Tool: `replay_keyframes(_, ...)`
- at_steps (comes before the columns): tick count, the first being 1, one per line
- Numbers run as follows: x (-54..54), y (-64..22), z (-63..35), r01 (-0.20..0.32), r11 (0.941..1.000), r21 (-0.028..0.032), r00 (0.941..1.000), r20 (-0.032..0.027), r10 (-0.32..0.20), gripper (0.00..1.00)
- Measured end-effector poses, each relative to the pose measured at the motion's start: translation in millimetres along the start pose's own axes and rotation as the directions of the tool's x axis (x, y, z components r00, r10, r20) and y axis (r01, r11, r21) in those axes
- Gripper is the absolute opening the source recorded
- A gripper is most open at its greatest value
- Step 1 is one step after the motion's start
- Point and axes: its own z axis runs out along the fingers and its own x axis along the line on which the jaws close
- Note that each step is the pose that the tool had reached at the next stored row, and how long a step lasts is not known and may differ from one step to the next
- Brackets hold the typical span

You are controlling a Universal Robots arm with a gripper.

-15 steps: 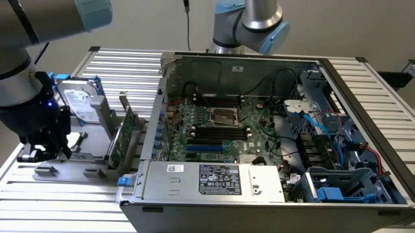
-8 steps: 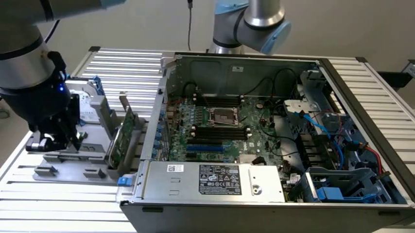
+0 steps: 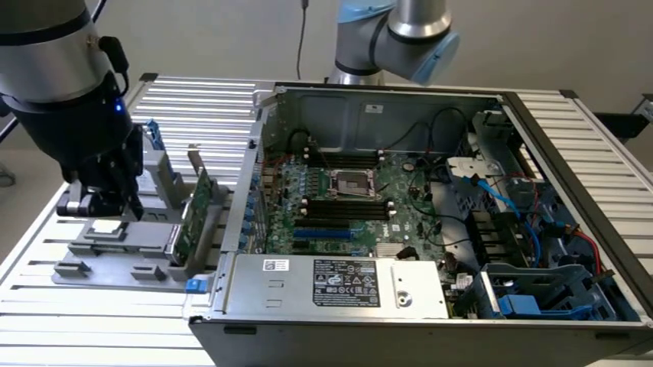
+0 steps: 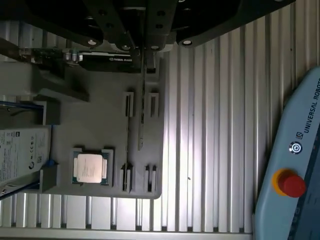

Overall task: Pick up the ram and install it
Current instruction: 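Pick up the ram and move it above insertion slot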

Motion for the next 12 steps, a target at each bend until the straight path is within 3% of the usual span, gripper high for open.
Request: replay_keyframes(12,-0.6,-51.3,-57.0,0.0,1.0,-0.0053,1.0,0.0,0.0,0.14)
